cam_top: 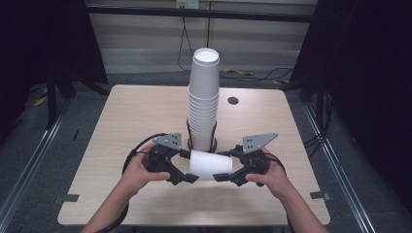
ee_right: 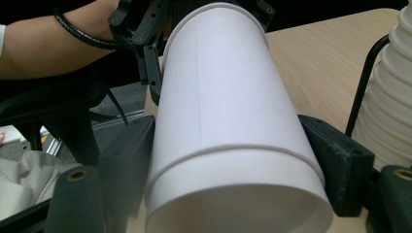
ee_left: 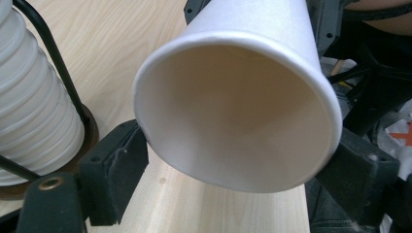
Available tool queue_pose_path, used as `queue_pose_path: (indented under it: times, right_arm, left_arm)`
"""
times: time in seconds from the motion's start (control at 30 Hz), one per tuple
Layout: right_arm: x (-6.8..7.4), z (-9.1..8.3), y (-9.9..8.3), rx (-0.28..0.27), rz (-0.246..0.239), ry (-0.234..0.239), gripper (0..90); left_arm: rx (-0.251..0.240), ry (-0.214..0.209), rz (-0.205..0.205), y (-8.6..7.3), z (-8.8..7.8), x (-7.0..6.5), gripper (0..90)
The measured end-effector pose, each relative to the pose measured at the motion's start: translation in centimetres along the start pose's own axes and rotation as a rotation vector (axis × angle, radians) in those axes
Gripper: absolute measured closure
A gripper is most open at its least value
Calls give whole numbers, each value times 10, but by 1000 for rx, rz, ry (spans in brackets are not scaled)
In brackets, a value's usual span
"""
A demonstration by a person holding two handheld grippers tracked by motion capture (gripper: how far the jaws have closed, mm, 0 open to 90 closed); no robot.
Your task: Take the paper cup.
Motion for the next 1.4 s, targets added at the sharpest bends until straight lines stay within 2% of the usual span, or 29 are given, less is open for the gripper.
queue_pose_path:
  times: [0.43,0.77,0.83,0.97,1.1,1.17,1.33,1.4]
  right_arm:
    - [-1,2,-2,-6,12,-3,237]
    - [-2,4,-4,24,16,-25,177]
    - [-1,4,-4,42,17,-27,162]
    - [0,4,-3,98,2,-38,143]
    - [4,8,0,192,-42,-58,142]
    - [5,10,1,242,-66,-69,141]
    - [5,12,6,319,-108,-84,141]
    - [5,13,9,342,-105,-73,142]
  left_arm:
    - [-3,-4,-1,2,-3,0,178]
    - [56,19,14,2,-2,0,174]
    - [65,22,16,2,-3,0,173]
    - [120,54,39,1,-2,1,172]
    - [157,72,61,3,0,-1,169]
    - [198,82,77,4,1,-3,168]
    - [249,74,97,7,4,-8,167]
    - [283,81,110,7,5,-10,167]
Point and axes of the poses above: each handheld gripper's, and its own axes: z roughly forward along the jaws, y roughly out of its top, x roughly to its left, the point moved 3 cm from there along z, roughly forward along the jaws, and after that the axes turned 12 degrees about -x, right-handed, at the moved point
